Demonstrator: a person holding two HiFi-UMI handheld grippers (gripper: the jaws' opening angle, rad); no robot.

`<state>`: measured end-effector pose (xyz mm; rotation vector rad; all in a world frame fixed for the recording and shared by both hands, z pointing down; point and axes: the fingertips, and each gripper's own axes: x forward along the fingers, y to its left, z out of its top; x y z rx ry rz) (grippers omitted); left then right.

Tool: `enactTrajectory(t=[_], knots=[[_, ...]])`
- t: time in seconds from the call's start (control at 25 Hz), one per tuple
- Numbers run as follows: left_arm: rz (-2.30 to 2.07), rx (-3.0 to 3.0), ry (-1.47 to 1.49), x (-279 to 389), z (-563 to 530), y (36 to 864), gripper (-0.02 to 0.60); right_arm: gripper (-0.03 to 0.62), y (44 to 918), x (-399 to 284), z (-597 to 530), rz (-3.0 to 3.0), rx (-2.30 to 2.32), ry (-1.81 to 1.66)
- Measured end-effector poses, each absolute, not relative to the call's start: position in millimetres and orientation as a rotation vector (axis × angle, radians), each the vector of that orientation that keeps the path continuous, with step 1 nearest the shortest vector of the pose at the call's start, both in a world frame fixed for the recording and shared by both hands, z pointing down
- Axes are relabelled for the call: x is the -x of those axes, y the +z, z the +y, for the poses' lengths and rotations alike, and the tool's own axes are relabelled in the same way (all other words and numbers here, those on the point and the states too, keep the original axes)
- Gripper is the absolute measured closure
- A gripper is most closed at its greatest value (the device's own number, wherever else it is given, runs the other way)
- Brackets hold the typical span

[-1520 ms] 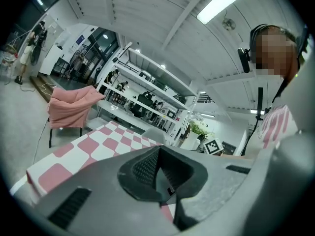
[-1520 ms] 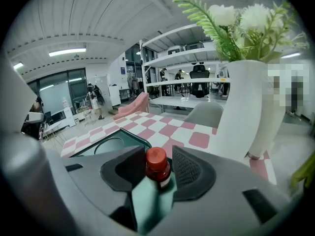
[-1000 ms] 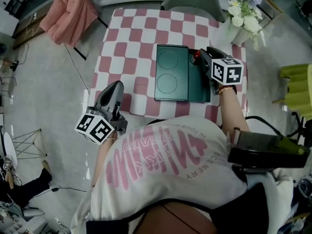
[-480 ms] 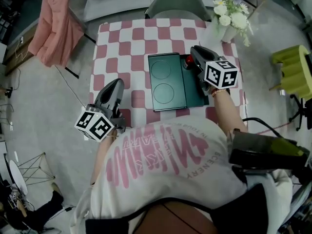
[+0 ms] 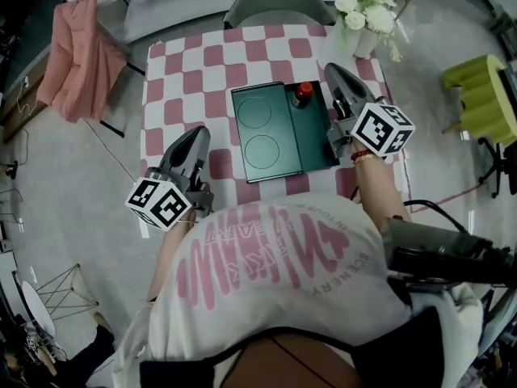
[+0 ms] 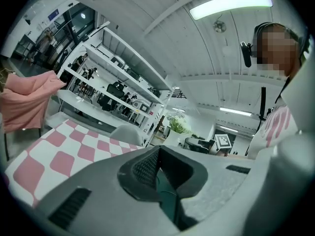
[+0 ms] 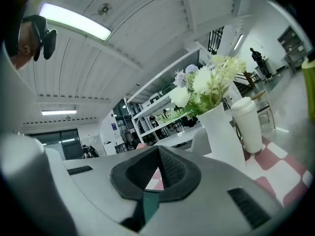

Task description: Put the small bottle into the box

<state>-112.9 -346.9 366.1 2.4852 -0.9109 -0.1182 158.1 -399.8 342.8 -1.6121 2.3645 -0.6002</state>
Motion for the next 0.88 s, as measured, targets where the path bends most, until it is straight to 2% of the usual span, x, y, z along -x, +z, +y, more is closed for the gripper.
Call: enactTrajectory(t=[0.64,0.88], knots=[[-0.942,-2.498,-0.217,55,-274,341,0.574,0.588,306,-201,-286,2.361,1.524,-0.502],[-0.945,-2.473,-0.250,34,-226,344,0.574,0.588,317,-213,-239,2.425,1.546,-0.495]])
